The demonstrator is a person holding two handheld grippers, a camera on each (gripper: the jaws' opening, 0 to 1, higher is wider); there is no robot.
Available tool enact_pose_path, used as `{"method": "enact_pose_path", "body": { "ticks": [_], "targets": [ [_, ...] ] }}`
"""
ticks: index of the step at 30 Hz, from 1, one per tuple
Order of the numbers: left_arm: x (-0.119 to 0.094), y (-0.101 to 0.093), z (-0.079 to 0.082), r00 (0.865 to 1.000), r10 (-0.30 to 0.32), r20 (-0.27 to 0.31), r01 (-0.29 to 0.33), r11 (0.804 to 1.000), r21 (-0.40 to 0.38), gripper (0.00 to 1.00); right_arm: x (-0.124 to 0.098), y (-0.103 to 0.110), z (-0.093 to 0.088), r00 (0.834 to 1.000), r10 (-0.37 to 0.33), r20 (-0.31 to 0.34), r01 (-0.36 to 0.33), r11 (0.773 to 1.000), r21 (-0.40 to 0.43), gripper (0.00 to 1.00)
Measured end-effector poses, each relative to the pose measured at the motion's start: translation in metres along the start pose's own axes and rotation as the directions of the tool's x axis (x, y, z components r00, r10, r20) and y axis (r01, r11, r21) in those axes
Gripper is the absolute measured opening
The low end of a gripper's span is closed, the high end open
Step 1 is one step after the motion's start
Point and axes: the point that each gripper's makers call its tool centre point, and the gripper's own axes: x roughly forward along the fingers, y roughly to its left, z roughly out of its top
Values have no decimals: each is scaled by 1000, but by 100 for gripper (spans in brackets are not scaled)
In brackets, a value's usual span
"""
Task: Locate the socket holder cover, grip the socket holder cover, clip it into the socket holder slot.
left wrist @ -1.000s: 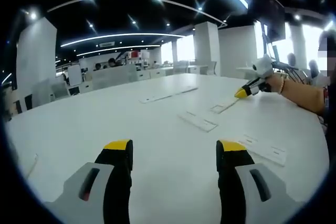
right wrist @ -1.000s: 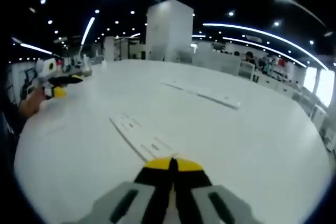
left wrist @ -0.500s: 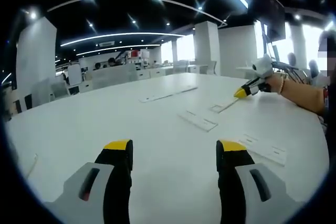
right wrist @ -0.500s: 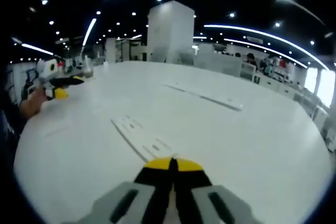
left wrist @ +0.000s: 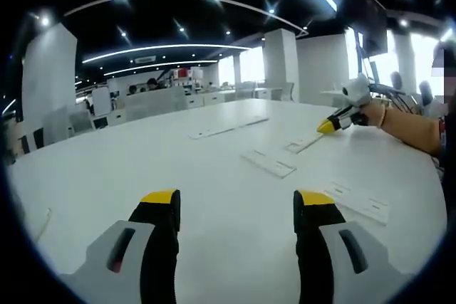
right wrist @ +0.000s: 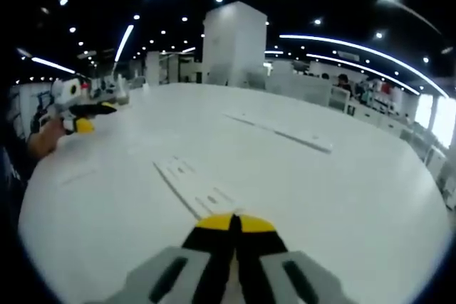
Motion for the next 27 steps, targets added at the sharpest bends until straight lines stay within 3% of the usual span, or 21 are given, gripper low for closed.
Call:
{"method": "enact_pose_path", "body": {
  "ticks": [27],
  "targets": [
    [-1, 0, 0, 1000, 3, -1, -3, 1000, 4, 64, 7, 4, 4, 999, -23, -25, 21, 998, -60, 4]
  ]
}}
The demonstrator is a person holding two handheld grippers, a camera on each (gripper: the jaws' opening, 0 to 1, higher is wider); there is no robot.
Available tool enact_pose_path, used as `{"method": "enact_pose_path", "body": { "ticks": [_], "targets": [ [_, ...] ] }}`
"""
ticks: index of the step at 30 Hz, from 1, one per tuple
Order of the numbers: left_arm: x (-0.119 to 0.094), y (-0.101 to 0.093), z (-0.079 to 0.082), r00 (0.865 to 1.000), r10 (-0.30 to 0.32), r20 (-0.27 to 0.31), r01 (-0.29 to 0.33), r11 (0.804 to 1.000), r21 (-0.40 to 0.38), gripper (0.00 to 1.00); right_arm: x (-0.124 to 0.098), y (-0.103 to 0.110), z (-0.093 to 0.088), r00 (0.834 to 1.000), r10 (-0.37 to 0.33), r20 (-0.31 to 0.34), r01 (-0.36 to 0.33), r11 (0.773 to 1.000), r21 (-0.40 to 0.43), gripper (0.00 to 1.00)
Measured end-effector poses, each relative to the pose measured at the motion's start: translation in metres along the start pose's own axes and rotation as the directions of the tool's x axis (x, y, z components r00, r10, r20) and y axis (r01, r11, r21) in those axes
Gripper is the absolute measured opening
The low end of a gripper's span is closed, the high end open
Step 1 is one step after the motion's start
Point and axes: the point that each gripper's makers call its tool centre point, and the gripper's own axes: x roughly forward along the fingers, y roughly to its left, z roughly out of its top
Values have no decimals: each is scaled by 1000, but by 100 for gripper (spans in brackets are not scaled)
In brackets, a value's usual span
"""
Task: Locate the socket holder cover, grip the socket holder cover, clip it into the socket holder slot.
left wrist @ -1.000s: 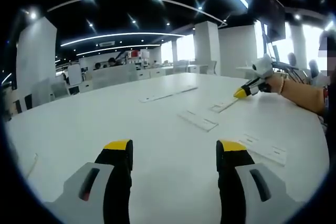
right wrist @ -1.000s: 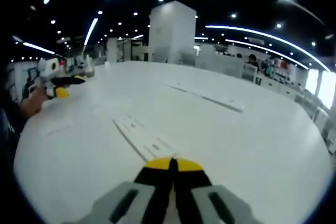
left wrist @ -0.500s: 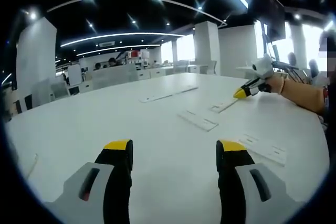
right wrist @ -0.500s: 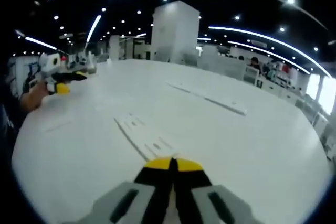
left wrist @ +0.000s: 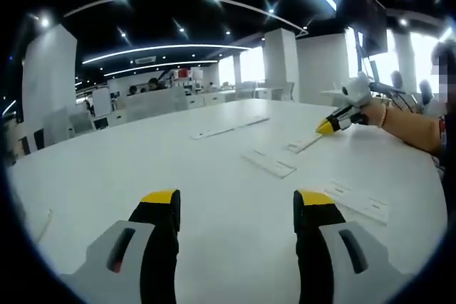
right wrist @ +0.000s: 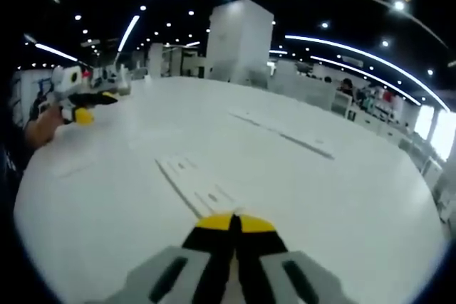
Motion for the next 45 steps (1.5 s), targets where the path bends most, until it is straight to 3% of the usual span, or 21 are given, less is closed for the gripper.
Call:
{"method": "enact_pose_path", "body": {
  "ticks": [20, 45],
  "targets": [
    [0, 0, -1, 1000, 6, -4, -6, 1000, 3, 64, 1, 2, 0, 1000, -1, -16, 2, 999, 43, 4],
    [0, -2, 1, 1000, -1, 0, 1, 1000, 0, 64, 4, 7, 3, 1000, 19, 11, -19, 1000, 19, 4]
  ]
}}
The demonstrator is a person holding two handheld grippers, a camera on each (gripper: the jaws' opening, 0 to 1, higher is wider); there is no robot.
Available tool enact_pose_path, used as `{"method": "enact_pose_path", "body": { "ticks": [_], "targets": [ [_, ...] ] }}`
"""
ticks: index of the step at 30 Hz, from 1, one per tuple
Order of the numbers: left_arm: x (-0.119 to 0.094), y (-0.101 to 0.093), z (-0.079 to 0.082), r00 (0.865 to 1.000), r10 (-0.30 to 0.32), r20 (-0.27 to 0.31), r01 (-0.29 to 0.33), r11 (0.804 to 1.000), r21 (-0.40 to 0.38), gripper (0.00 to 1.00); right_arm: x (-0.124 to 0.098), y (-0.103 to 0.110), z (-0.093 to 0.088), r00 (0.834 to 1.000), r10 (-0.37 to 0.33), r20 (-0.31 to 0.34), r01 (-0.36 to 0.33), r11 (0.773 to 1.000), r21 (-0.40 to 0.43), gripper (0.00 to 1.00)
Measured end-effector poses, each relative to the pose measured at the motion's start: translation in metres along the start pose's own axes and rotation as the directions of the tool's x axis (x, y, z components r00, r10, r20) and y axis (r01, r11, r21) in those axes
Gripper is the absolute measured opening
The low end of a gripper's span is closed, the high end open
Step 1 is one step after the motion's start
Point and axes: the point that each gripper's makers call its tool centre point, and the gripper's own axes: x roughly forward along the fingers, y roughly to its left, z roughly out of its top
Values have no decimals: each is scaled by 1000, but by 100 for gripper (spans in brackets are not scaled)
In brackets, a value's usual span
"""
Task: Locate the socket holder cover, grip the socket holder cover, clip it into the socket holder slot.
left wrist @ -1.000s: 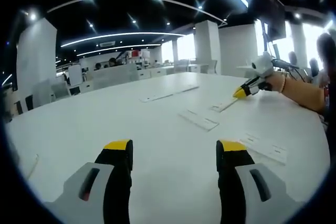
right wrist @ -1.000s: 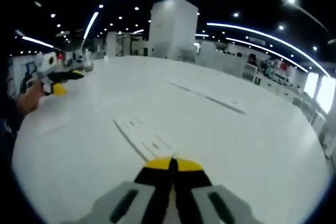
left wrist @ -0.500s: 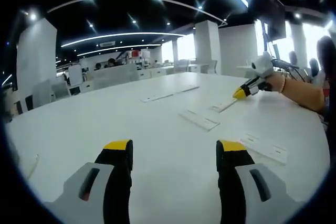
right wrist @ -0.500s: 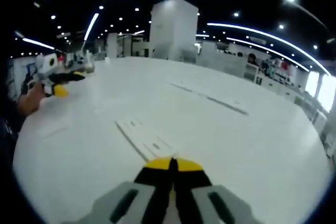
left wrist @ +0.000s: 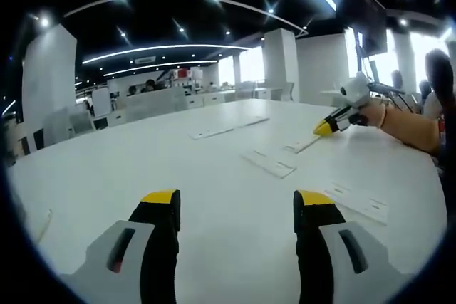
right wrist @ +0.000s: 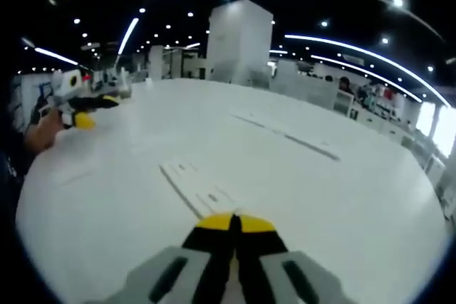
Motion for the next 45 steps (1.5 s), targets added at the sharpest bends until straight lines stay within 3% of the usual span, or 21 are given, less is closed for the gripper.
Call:
{"method": "enact_pose_path", "body": {
  "ticks": [22, 24, 30, 35, 39, 45],
  "targets": [
    [0, 0, -1, 1000, 3, -2, -3, 1000, 4, 64, 0, 1, 0, 1000, -8, 8, 8, 1000, -20, 4],
    [-1, 3, 1, 1000, 15, 7, -15, 1000, 3, 64, -5, -9, 8, 997, -62, 41, 64, 998, -30, 4],
    [-1, 2, 1, 1000, 10, 6, -10, 1000, 0, 64, -22, -14, 25, 990, -80, 113, 80, 997, -2, 4],
    [-1, 3, 2, 1000, 14, 16, -14, 1000, 1, 64, -25, -1, 37, 988, -40, 146, 44, 999, -23, 4],
    [-3, 5, 6, 999, 22, 36, -22, 1000, -3, 64, -26, 23, 47, 988, 15, 156, -4, 997, -71, 4],
    [-5, 4, 11, 998, 21, 58, -21, 1000, -4, 64, -42, 46, 70, 977, 71, 202, -49, 992, -112, 4]
  ]
}}
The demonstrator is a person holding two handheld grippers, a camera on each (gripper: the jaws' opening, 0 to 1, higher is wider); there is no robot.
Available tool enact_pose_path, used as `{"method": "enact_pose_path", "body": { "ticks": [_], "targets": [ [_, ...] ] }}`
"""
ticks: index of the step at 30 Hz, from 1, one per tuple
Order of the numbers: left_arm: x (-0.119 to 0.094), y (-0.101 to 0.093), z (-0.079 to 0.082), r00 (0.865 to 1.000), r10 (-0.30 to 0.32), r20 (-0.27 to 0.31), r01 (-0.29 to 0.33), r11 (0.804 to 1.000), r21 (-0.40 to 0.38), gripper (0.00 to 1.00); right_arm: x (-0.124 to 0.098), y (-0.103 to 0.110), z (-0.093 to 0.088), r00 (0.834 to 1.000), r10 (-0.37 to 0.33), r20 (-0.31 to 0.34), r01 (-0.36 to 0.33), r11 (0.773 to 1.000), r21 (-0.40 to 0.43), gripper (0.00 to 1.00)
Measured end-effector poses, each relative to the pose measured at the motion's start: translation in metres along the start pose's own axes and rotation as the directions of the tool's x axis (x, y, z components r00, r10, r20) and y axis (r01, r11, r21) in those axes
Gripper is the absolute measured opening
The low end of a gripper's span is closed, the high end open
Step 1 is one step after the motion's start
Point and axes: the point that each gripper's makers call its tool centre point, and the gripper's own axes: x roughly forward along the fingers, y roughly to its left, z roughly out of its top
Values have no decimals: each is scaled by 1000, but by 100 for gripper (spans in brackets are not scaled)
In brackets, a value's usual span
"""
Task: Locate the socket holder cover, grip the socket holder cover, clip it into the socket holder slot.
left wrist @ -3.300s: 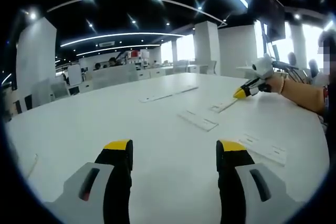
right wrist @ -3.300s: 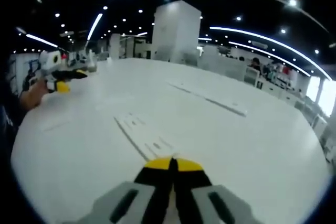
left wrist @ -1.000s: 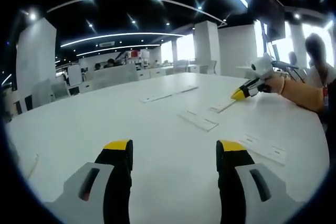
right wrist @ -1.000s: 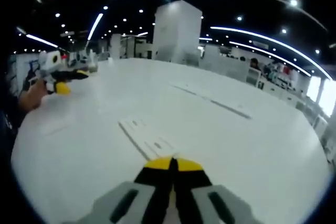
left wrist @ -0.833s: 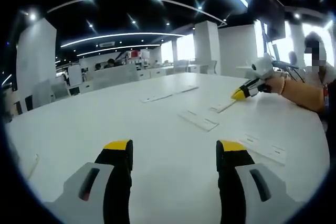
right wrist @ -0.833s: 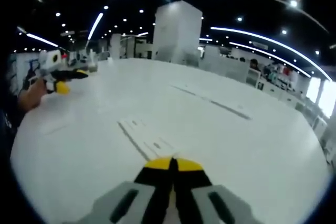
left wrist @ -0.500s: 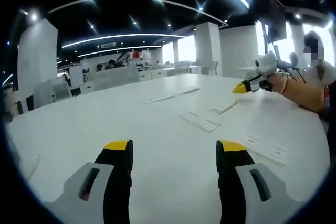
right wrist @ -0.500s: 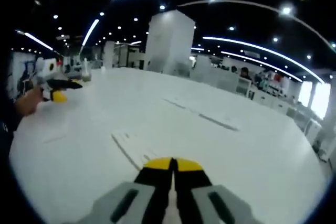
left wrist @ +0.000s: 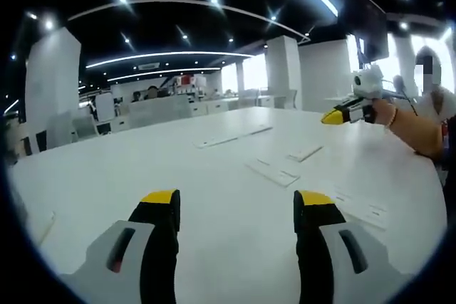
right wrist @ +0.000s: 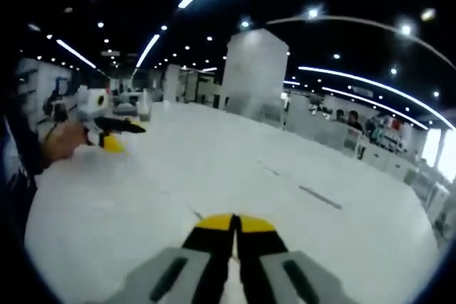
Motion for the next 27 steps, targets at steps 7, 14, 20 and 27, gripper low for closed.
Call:
{"method": "enact_pose_path", "body": {
  "ticks": [7, 14, 20, 27],
  "targets": [
    [-1, 5, 3, 1000, 22, 14, -22, 1000, 11, 64, -15, 10, 33, 997, 21, 78, -18, 999, -35, 7],
    [-2, 4, 6, 999, 23, 29, -24, 1000, 14, 64, -25, 15, 38, 995, 32, 96, -28, 999, -43, 11],
    [-1, 0, 8, 999, 29, 32, -30, 999, 33, 63, -46, 30, 40, 978, 119, 173, -132, 989, 65, 23],
    [-1, 0, 9, 999, 30, 40, -31, 999, 44, 63, -61, 18, 28, 982, 68, 178, -78, 996, 48, 29]
  ]
}}
